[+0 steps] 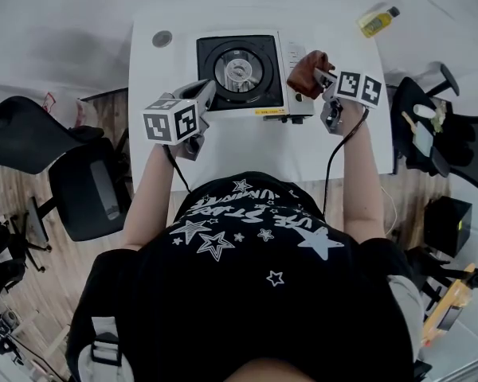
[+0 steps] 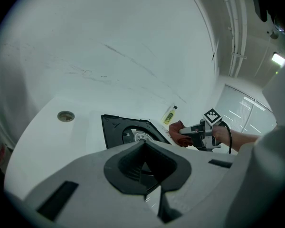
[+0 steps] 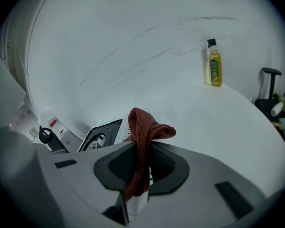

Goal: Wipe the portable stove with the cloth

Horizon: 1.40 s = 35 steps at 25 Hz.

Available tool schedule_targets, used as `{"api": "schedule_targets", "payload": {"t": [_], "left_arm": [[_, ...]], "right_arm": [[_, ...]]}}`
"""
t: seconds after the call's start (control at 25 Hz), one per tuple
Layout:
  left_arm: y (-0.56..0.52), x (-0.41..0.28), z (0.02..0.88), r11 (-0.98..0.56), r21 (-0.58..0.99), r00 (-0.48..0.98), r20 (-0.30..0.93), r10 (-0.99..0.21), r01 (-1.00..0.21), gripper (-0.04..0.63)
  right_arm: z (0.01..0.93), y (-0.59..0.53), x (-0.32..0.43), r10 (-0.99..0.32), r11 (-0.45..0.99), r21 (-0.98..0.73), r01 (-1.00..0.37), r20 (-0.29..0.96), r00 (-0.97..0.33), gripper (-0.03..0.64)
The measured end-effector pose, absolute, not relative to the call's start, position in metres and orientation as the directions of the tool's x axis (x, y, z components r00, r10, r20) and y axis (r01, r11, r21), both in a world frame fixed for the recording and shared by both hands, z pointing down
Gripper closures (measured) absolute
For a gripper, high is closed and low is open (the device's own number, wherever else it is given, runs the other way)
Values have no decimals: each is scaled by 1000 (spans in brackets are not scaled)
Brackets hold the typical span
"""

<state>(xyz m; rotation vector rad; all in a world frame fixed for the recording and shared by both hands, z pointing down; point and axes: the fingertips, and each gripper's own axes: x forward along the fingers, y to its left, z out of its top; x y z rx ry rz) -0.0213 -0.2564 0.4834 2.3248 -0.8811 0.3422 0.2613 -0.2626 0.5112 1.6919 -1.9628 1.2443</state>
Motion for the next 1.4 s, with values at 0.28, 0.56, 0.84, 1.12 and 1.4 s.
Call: {"api": "schedule_targets", "payload": {"t": [0.28, 0.56, 0.84, 1.12, 1.4], "left_arm": [[-253, -27, 480, -584, 465, 746, 421, -516, -666, 588], [-255, -45, 473, -558, 454, 719, 415, -557, -695, 588], [-251, -69, 465, -525, 445, 685, 403, -607, -726, 588], [-241, -88, 466, -490, 441, 654, 410, -635, -752, 588], [-235, -104, 470, -461, 442, 632, 422, -650, -770, 588]], "right_arm": [[494, -257, 260, -700, -44, -429, -902, 658, -279, 555], [447, -266, 203, -719, 124, -487, -864, 556, -416, 555], [427, -270, 122, -673, 286, -546, -787, 470, -571, 555], [424, -266, 43, -569, 399, -600, -694, 431, -700, 555], [429, -256, -19, -467, 478, -613, -629, 429, -774, 555]]}}
